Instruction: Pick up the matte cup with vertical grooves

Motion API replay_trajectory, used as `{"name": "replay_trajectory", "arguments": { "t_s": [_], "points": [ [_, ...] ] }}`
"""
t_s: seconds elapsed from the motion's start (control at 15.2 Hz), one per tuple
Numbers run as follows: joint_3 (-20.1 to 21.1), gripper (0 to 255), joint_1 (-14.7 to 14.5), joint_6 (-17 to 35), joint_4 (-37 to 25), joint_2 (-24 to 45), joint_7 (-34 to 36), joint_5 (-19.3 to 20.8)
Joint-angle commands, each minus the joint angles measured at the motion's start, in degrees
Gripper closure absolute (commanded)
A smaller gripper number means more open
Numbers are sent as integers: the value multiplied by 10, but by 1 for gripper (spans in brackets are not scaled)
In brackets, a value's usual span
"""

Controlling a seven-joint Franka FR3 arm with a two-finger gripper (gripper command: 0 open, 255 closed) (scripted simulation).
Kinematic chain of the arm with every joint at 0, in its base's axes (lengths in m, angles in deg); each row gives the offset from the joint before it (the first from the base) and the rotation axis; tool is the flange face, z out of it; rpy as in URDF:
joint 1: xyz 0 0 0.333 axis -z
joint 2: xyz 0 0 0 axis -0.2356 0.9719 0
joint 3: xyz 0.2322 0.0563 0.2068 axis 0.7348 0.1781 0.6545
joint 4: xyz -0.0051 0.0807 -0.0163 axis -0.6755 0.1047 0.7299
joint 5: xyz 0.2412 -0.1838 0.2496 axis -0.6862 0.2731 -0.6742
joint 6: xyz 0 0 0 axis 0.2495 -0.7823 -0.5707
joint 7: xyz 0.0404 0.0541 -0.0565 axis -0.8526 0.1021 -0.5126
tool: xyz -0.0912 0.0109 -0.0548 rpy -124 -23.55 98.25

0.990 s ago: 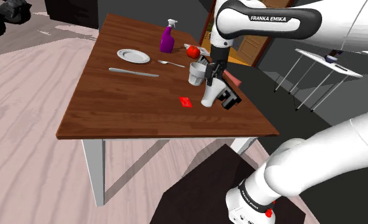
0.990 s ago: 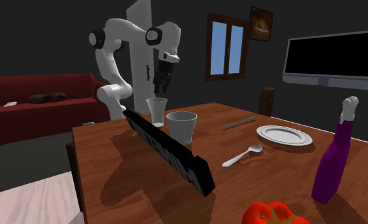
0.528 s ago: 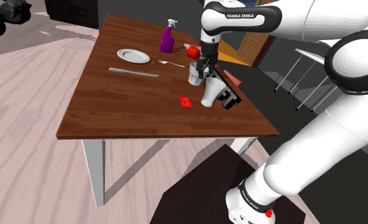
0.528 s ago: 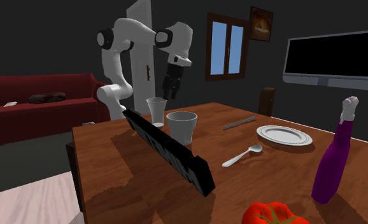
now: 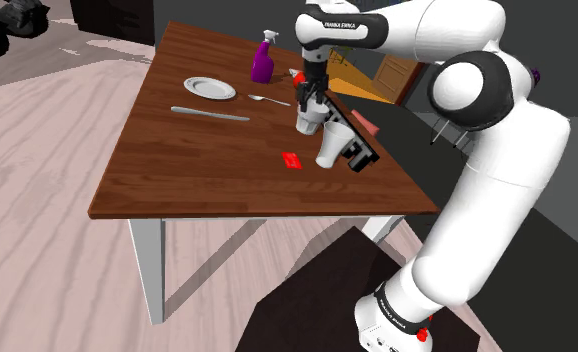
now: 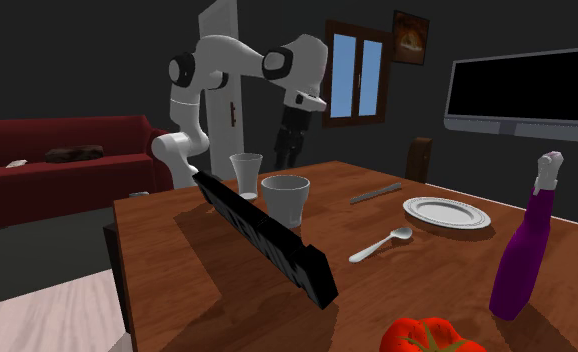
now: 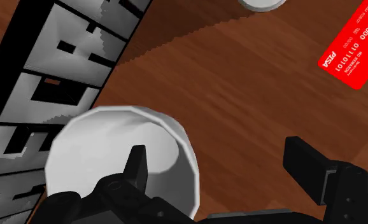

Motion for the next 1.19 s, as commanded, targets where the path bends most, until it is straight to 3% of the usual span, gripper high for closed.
{"name": "replay_trajectory", "arguments": {
  "t_s": [0.0,0.13,0.73,0.79,1.12],
  "points": [
    [-3,0,6,-16,-71,52,-9,-4],
    [-4,0,10,-26,-110,81,-13,-6],
    [-3,0,10,31,-54,82,-2,-5],
    [-4,255,10,30,-53,81,-3,-5],
    [-4,255,10,30,-54,82,-3,-5]
  ]
}}
